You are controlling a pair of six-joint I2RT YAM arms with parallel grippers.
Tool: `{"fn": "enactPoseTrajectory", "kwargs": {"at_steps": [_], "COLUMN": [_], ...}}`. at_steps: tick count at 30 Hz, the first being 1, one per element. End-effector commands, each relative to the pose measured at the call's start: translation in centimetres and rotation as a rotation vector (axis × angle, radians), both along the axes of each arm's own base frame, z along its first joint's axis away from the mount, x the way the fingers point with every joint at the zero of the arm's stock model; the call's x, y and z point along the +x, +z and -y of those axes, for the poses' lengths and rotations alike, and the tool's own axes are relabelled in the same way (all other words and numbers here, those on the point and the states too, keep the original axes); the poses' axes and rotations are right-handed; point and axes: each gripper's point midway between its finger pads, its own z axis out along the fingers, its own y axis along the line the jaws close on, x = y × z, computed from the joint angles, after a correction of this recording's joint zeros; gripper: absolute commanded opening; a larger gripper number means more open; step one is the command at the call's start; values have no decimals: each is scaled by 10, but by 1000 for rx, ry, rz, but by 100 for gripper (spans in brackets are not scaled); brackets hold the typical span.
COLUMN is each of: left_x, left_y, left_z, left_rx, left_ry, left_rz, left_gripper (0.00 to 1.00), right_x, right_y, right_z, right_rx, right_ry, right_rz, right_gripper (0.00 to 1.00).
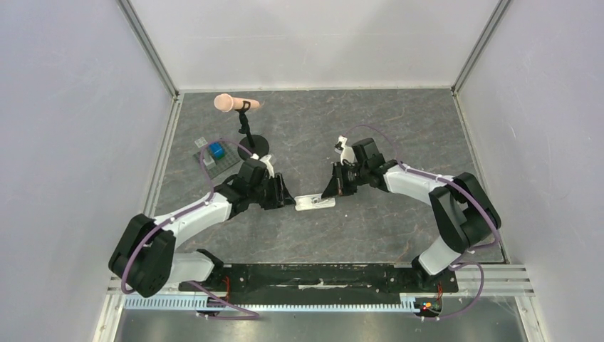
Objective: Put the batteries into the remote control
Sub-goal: Load the battery cover into the remote control.
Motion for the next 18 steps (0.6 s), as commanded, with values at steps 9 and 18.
{"fn": "enactPoseTrajectory", "kwargs": {"at_steps": [9,18], "left_x": [19,23], "left_y": [-19,-24], "left_z": [3,10], "left_rx": [36,34], "left_ry": [-1,-19], "left_rz": [26,7], "left_gripper": [48,48], "right_x": [23,26], "right_y": [-6,-13], "right_z": [-10,-12], "right_rx": [-24,-29], "right_ry": [-4,-13], "right_rz": [27,4], "right_gripper": [0,0]}}
